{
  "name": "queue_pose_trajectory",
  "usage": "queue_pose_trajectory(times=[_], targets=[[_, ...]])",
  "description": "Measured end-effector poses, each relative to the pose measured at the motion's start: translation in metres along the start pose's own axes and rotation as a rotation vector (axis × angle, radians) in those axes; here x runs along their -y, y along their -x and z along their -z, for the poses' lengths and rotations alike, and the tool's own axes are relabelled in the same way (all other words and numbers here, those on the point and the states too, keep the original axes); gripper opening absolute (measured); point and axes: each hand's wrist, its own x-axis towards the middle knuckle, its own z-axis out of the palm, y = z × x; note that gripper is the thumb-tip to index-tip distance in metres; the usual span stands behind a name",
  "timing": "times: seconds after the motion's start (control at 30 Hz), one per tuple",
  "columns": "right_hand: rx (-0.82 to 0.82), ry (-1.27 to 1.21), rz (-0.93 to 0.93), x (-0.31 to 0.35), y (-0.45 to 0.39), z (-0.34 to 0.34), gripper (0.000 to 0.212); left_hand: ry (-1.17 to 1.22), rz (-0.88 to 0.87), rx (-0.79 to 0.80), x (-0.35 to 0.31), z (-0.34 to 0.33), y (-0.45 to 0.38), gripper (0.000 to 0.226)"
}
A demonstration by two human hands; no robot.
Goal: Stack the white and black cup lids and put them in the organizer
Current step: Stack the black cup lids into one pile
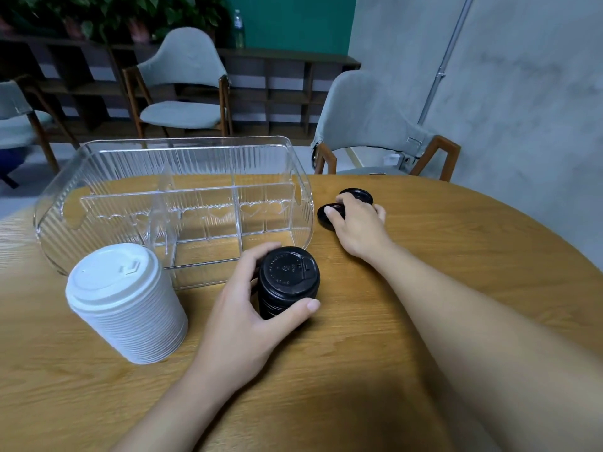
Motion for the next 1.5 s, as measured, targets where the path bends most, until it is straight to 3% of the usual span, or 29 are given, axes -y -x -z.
queue_pose_trajectory(times=[0.33, 0.73, 1.0, 1.17, 1.37, 1.5], targets=[[0.021, 0.007, 0.014, 0.023, 0.074, 0.008, 0.042, 0.008, -0.020, 0.005, -0.003, 0.001, 0.004, 0.078], [-0.050, -0.155, 0.011, 0.025, 0.196, 0.016, 0.055, -0.006, -0.025, -0.027, 0.000, 0.016, 0.021, 0.076], [-0.130, -0.259, 0.127, 0.017, 0.216, 0.038, 0.028, -0.008, -0.033, -0.016, 0.004, 0.016, 0.021, 0.074], [-0.092, -0.166, 0.234, 0.014, 0.213, 0.036, 0.044, -0.004, -0.041, -0.009, 0.006, 0.013, 0.021, 0.072], [-0.129, -0.132, 0.263, 0.013, 0.210, 0.028, 0.008, -0.002, -0.049, -0.023, 0.007, 0.012, 0.021, 0.075], [-0.158, -0.109, 0.278, 0.016, 0.212, 0.031, 0.011, -0.015, -0.053, -0.017, 0.006, 0.012, 0.022, 0.074]])
